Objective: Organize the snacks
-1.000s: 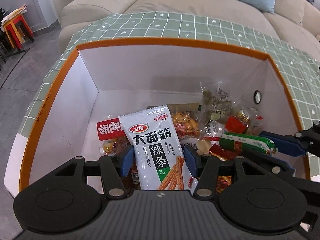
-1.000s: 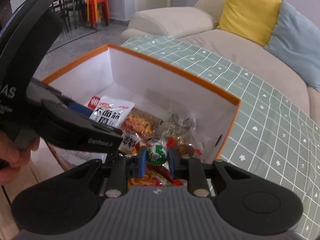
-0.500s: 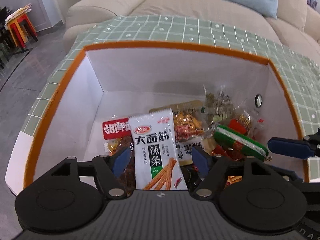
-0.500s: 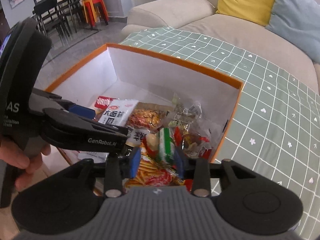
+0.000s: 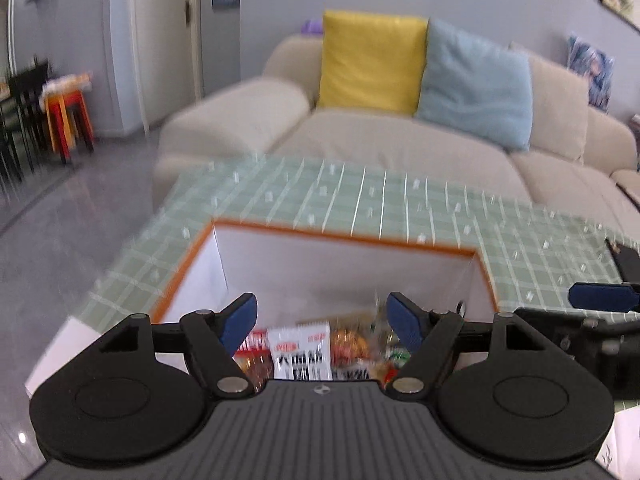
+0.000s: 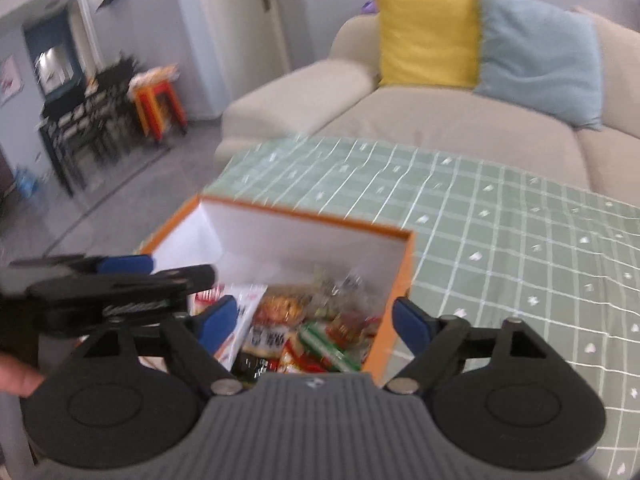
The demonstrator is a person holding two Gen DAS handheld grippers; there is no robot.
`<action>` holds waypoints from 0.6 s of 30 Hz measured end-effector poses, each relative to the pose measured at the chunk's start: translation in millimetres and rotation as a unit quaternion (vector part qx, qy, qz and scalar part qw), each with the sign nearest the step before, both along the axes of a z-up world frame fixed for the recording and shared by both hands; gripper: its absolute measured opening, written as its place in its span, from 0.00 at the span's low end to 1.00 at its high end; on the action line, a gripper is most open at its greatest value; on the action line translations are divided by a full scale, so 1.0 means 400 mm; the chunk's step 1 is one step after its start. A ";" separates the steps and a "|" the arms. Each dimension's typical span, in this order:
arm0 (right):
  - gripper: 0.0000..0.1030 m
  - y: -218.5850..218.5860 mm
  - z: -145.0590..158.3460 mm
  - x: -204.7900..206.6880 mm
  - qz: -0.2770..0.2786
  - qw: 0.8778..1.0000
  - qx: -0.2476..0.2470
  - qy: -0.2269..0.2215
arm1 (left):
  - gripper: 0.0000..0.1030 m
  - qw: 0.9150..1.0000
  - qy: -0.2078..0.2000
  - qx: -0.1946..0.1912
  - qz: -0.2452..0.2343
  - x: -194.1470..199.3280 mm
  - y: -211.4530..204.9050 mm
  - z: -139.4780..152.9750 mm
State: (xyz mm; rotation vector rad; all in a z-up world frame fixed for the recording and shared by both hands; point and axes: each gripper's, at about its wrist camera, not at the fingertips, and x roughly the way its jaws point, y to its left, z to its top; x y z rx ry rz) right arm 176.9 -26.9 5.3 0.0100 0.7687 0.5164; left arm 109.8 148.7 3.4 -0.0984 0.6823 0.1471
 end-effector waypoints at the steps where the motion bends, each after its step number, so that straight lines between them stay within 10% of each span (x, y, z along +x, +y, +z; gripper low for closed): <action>1: 0.85 -0.010 0.013 -0.007 -0.008 1.000 0.004 -0.007 | 0.84 1.000 -0.013 0.006 0.000 -0.012 -0.006 0.014; 18: 0.96 -0.164 0.093 -0.178 -0.092 0.992 -0.006 -0.086 | 0.87 0.992 -0.084 0.071 -0.059 -0.171 -0.174 0.058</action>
